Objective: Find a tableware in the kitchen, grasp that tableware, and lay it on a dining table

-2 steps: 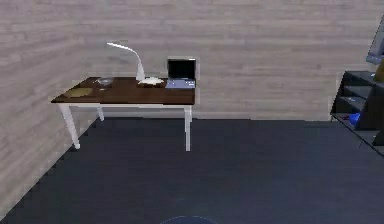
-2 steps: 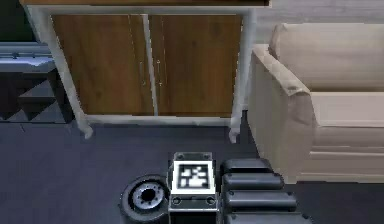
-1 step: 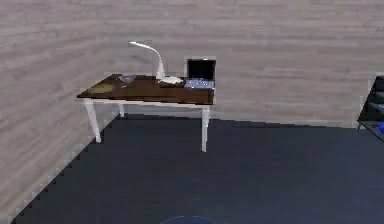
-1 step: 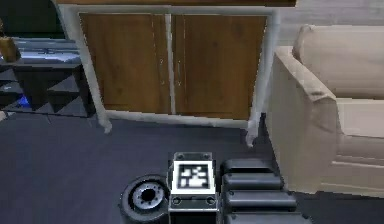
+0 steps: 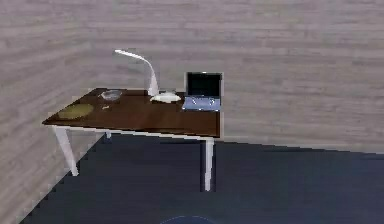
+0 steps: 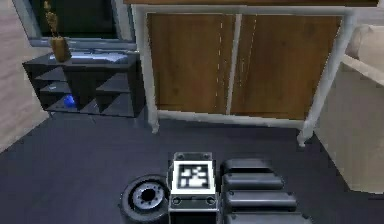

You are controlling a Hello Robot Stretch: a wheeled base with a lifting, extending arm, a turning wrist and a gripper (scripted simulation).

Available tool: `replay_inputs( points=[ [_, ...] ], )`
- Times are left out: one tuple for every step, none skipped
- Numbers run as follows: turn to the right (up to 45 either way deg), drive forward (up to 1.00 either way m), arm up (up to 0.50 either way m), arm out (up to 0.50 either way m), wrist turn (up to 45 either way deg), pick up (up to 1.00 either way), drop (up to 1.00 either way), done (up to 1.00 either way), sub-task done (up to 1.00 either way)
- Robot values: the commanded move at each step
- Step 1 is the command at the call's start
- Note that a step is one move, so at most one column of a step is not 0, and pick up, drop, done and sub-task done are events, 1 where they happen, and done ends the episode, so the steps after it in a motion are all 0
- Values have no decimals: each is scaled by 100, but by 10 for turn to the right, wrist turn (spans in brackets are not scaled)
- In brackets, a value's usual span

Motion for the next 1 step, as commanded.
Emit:
replay_inputs(
  points=[
    [-390, 0, 0, 0, 0, 0, 0, 0, 0]
  ],
)
